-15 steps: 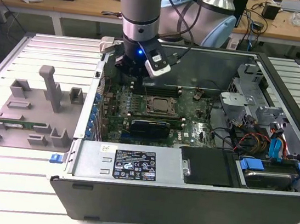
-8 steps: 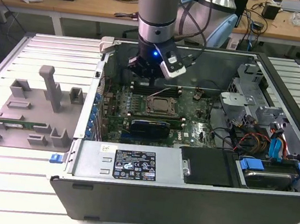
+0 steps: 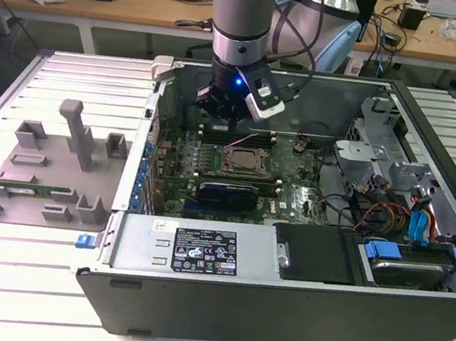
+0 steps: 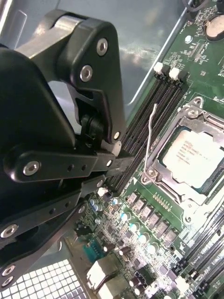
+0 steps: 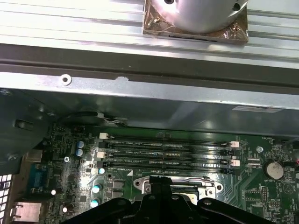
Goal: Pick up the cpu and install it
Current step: 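Install the first cpu locking lever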
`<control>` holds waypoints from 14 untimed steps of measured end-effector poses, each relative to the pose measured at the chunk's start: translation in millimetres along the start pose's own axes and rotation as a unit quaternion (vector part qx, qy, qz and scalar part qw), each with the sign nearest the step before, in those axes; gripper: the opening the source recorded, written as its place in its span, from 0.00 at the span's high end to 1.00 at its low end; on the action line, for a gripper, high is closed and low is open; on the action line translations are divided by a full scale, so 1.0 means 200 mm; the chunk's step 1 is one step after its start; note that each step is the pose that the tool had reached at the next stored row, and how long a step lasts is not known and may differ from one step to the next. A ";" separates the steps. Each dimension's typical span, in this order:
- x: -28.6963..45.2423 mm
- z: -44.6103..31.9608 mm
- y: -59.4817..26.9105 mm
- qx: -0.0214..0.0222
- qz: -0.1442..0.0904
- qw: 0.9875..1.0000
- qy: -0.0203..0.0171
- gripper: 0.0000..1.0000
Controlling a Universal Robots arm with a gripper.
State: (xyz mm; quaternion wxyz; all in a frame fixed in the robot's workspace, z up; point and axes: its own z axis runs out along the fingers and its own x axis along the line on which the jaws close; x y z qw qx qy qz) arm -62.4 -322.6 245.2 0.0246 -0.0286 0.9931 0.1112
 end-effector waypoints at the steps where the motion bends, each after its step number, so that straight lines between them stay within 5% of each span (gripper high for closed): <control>1: 0.000 0.005 -0.002 0.000 0.000 1.000 -0.001 0.89; 5: 0.001 0.022 -0.005 0.006 0.001 1.000 -0.004 0.89; 11: 0.000 0.043 -0.009 0.008 0.004 1.000 -0.006 0.89; 14: -0.029 0.056 -0.001 0.009 0.005 1.000 -0.006 0.89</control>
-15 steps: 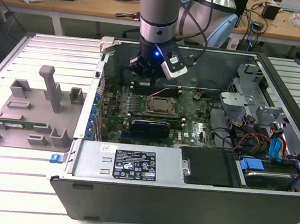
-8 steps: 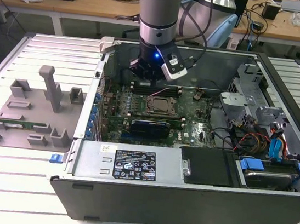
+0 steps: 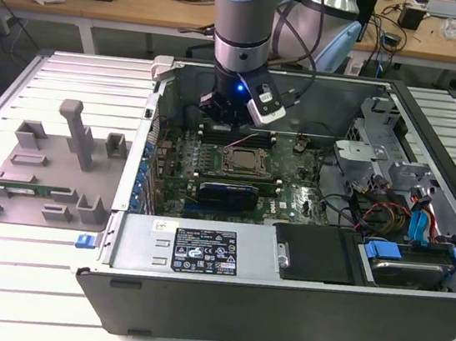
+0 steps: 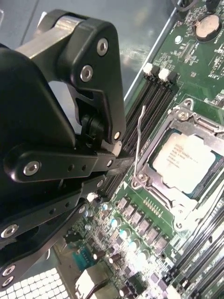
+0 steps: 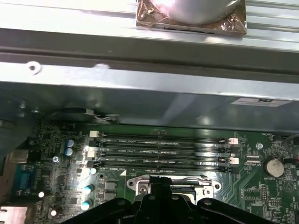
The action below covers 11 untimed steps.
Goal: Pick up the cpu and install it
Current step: 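Install the first cpu locking lever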
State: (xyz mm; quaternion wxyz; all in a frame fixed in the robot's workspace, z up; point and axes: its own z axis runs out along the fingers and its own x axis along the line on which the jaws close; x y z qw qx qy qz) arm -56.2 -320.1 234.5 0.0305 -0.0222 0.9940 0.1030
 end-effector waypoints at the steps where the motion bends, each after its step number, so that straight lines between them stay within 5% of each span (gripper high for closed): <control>1: -0.005 0.001 0.001 0.000 0.000 1.000 0.000 0.89; 11: -0.038 0.037 0.021 0.000 0.002 1.000 0.000 0.89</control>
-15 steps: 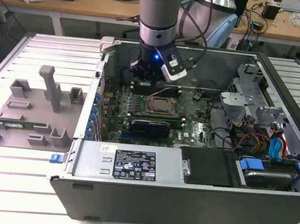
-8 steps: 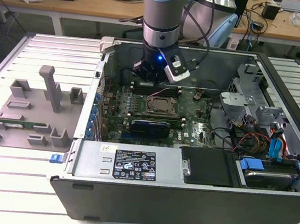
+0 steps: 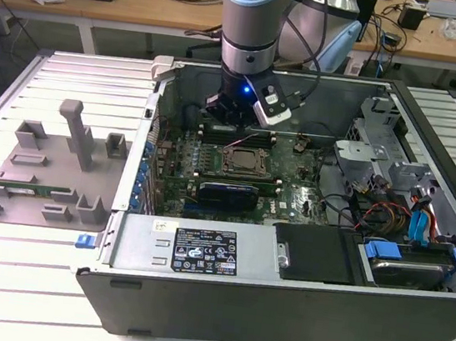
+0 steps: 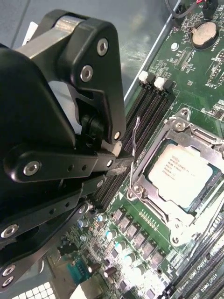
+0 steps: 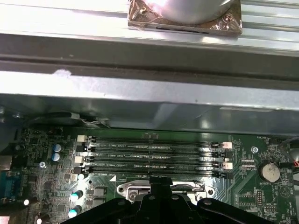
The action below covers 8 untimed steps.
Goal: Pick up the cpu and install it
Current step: 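Install the first cpu locking lever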
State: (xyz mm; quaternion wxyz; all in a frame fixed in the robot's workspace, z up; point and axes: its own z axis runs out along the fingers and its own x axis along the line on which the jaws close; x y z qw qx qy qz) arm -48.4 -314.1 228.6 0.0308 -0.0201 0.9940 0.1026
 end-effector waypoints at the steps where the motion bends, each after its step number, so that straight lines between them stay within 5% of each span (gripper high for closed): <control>1: -0.001 0.002 0.002 0.000 0.000 1.000 0.000 0.89; 8: -0.014 0.017 0.024 0.001 0.003 1.000 -0.001 0.89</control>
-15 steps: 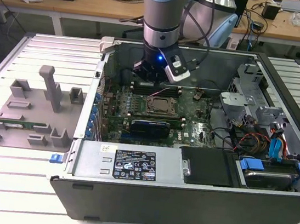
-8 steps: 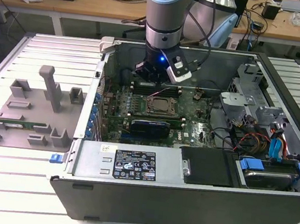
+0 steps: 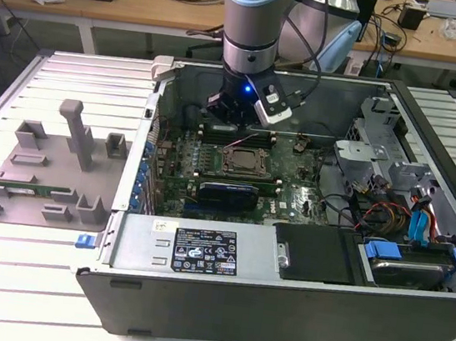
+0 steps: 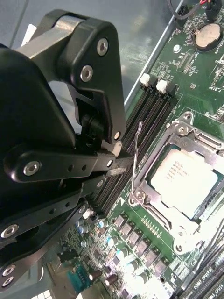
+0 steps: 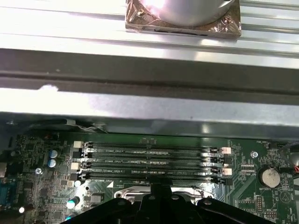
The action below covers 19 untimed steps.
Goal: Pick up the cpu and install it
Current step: 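Install the first cpu locking lever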
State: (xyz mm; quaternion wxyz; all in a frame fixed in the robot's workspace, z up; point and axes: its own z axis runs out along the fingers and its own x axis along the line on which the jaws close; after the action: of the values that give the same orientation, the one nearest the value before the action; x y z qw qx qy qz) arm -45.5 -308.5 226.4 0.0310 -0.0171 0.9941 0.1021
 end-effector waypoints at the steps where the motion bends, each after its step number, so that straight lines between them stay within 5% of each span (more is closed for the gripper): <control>1: -0.004 0.003 0.002 0.000 0.001 1.000 0.000 0.89; 6: -0.004 0.018 -0.001 0.001 0.001 1.000 -0.006 0.89; 14: -0.002 0.044 -0.006 0.001 -0.003 1.000 -0.029 0.89; 19: -0.001 0.045 -0.006 0.001 -0.003 1.000 -0.030 0.89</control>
State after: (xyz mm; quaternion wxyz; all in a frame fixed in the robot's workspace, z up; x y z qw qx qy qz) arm -44.8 -307.9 217.4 0.0611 -0.0174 0.9928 0.1012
